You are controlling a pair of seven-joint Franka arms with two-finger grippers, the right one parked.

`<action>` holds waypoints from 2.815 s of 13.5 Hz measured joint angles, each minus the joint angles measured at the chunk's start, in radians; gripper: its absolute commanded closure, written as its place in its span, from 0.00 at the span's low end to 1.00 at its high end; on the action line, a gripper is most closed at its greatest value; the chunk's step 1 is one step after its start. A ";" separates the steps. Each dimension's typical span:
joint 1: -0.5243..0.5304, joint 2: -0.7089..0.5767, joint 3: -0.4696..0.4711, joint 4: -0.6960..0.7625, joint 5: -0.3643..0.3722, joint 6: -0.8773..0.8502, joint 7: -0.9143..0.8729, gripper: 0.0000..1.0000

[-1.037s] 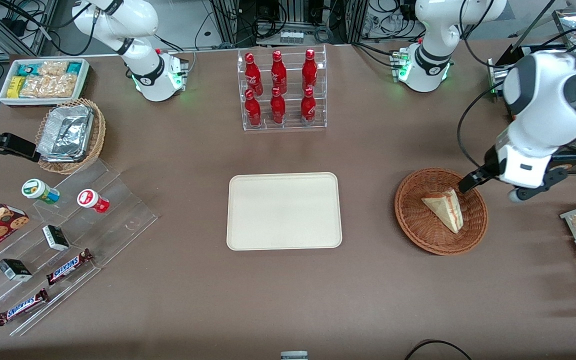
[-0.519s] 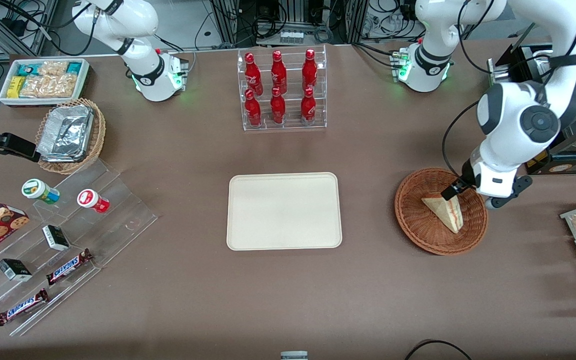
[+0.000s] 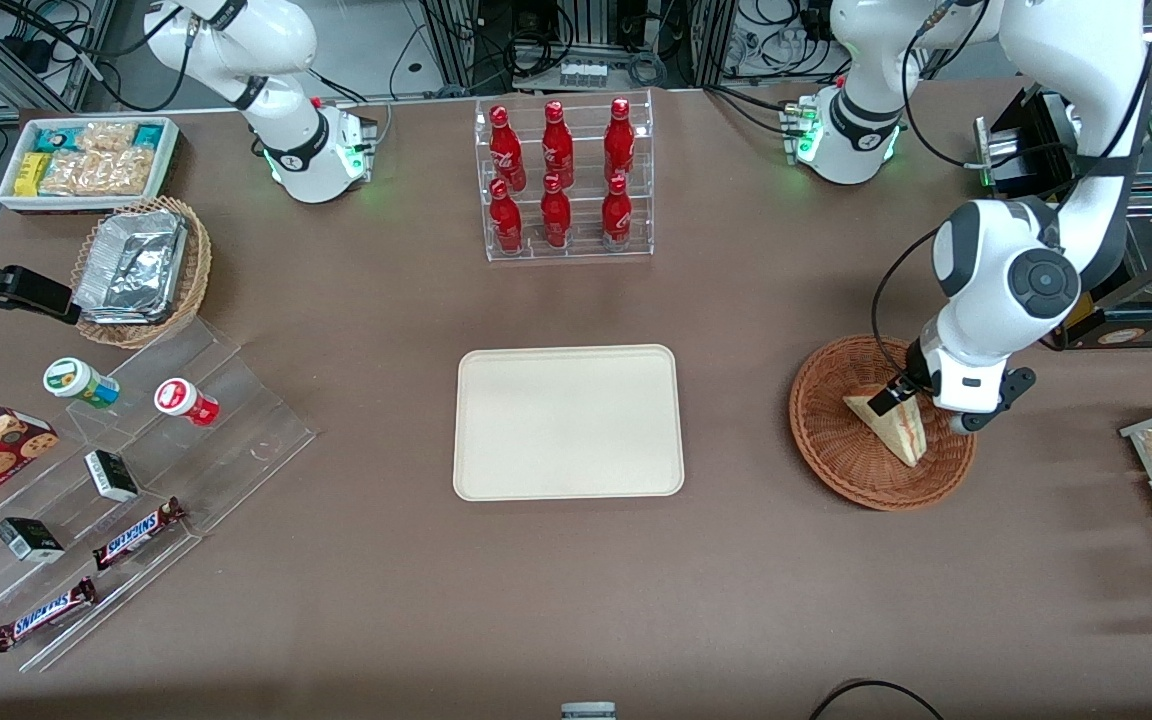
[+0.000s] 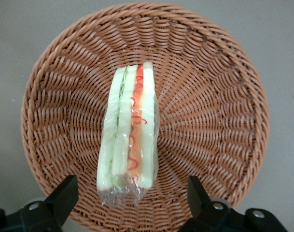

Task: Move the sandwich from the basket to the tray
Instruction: 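Lower the open left gripper around the sandwich and close it, then lift the sandwich and carry it over the white tray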

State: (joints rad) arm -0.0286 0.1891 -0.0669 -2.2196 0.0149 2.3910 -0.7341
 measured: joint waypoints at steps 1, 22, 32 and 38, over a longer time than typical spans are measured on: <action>0.000 0.013 0.002 0.000 0.000 0.010 0.000 0.02; -0.140 0.056 -0.012 0.314 0.001 -0.327 -0.009 1.00; -0.510 0.248 -0.016 0.516 0.003 -0.326 -0.004 1.00; -0.614 0.447 -0.013 0.714 0.039 -0.323 -0.091 1.00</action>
State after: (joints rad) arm -0.6423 0.6364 -0.0804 -1.5056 0.0539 2.0679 -0.8251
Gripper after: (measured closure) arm 0.846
